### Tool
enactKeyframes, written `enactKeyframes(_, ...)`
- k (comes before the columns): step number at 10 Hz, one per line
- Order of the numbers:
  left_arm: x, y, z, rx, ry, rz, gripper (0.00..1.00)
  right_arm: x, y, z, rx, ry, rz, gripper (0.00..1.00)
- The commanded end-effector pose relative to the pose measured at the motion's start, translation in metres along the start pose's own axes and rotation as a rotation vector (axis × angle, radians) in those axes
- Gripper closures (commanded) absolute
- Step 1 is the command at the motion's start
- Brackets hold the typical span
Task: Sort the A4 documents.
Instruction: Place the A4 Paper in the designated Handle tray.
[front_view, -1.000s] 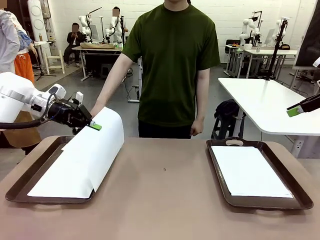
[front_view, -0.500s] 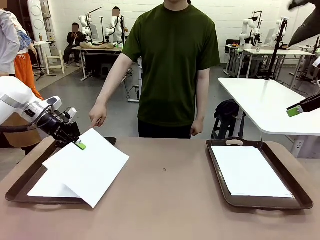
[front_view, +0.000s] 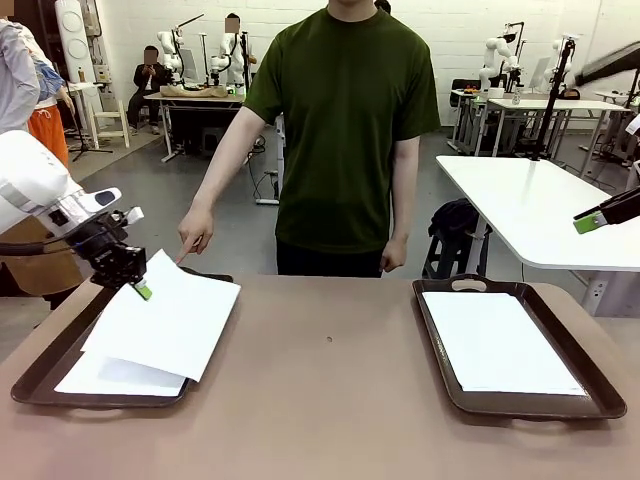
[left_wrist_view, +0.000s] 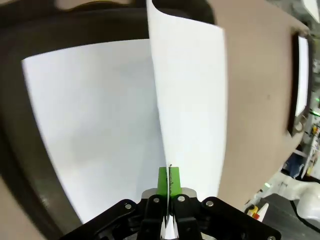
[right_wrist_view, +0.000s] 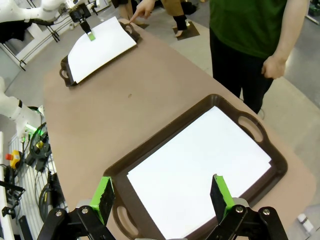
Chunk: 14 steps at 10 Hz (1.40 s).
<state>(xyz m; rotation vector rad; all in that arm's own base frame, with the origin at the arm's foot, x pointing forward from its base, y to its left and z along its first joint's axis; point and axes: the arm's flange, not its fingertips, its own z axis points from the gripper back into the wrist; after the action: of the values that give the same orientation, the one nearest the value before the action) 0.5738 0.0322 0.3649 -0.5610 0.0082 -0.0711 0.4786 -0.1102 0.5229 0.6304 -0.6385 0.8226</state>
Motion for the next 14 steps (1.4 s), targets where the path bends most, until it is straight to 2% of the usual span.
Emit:
enactKeyframes(1, -0.022, 0.005, 0.009, 0.068, 0.005, 0.081, 0.99, 0.000, 0.001, -0.001, 0.003, 0.001, 0.005, 0.00)
enactKeyframes(3, -0.023, 0.008, 0.017, 0.073, 0.036, 0.071, 0.99, 0.000, 0.001, -0.001, 0.003, 0.001, 0.005, 0.00)
enactKeyframes(7, 0.000, 0.010, 0.016, 0.054, 0.050, 0.002, 0.99, 0.000, 0.001, -0.001, 0.003, 0.001, 0.005, 0.00)
enactKeyframes(11, -0.001, 0.010, 0.012, 0.062, 0.056, 0.029, 0.99, 0.000, 0.001, -0.001, 0.003, 0.001, 0.005, 0.00)
enactKeyframes(12, -0.002, 0.012, 0.014, 0.065, 0.060, 0.020, 0.79, 0.000, 0.001, -0.001, 0.003, 0.001, 0.005, 0.00)
enactKeyframes(13, -0.002, 0.013, 0.014, 0.072, 0.070, 0.014, 0.79, 0.000, 0.001, -0.001, 0.003, 0.001, 0.005, 0.00)
enactKeyframes(14, -0.002, 0.014, 0.015, 0.081, 0.077, 0.012, 0.59, 0.000, 0.001, -0.001, 0.003, 0.001, 0.005, 0.00)
